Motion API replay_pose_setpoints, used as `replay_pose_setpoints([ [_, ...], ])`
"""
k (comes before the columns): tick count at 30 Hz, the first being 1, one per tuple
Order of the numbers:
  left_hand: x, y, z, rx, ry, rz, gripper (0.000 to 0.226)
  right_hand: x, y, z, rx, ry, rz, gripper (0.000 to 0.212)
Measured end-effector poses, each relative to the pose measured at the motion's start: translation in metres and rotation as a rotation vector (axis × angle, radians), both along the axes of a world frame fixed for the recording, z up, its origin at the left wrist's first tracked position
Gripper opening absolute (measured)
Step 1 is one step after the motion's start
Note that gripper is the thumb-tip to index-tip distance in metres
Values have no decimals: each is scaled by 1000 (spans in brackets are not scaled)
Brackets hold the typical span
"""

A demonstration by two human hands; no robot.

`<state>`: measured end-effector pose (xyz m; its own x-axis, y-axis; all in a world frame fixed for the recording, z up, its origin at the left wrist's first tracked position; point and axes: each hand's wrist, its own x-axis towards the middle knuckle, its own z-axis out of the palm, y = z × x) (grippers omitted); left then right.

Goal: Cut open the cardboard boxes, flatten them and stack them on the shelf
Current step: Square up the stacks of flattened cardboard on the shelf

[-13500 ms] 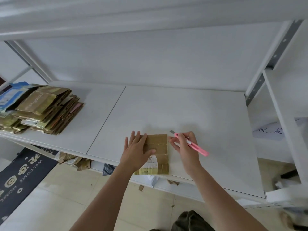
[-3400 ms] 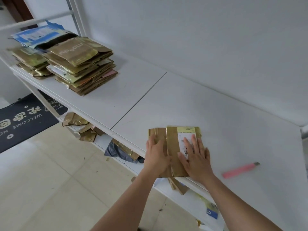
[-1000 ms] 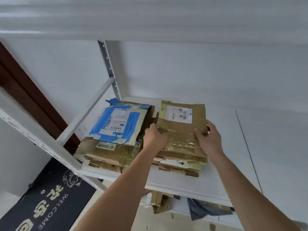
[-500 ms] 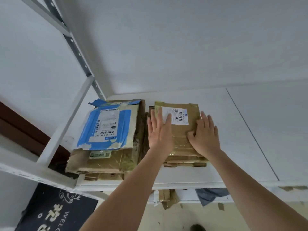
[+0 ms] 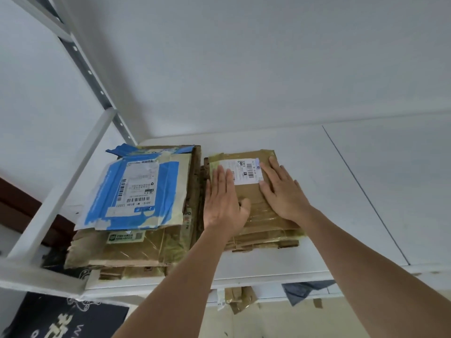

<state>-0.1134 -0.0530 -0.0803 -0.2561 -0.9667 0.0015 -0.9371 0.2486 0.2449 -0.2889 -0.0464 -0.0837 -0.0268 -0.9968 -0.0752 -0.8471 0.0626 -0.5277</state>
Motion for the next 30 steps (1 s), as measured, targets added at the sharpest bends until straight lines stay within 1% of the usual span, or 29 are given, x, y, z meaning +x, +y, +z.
replay_pose_setpoints([
  [2,-2,-3,0,31,-26,-2,80,-2,-2,-3,-24,-178,-15,54],
  [3,-3,-3,-1,42,-31,-1,80,-3,-3,-5,-42,-226,-20,53],
  [7,1,-5,-4,66,-21,-21,79,-3,-1,-12,-77,-329,-23,51],
  [9,3,-4,-7,58,-23,-37,80,-4,1,-14,-104,-317,-3,52],
  [13,0,1,-12,2,-50,-33,96,-3,6,-15,-137,-186,14,52],
  [17,-5,-3,-14,14,-166,-9,95,3,-3,-9,-2,210,-23,51],
  [18,-5,-4,-10,40,-189,-12,93,6,-5,-4,37,268,-17,51],
  [21,-4,-4,13,151,-202,-43,87,7,-2,15,148,336,2,53],
  [23,-3,-4,35,165,-217,-90,85,3,2,28,179,374,-3,55],
  [25,3,-1,61,99,-211,-158,80,2,7,42,112,399,-13,55],
  [27,15,4,85,-25,-162,-224,73,4,12,57,-39,417,-30,54],
  [28,24,6,96,-83,-120,-228,72,6,14,65,-99,417,-40,54],
  [30,51,5,115,-156,-28,-164,69,12,16,82,-156,408,-47,53],
])
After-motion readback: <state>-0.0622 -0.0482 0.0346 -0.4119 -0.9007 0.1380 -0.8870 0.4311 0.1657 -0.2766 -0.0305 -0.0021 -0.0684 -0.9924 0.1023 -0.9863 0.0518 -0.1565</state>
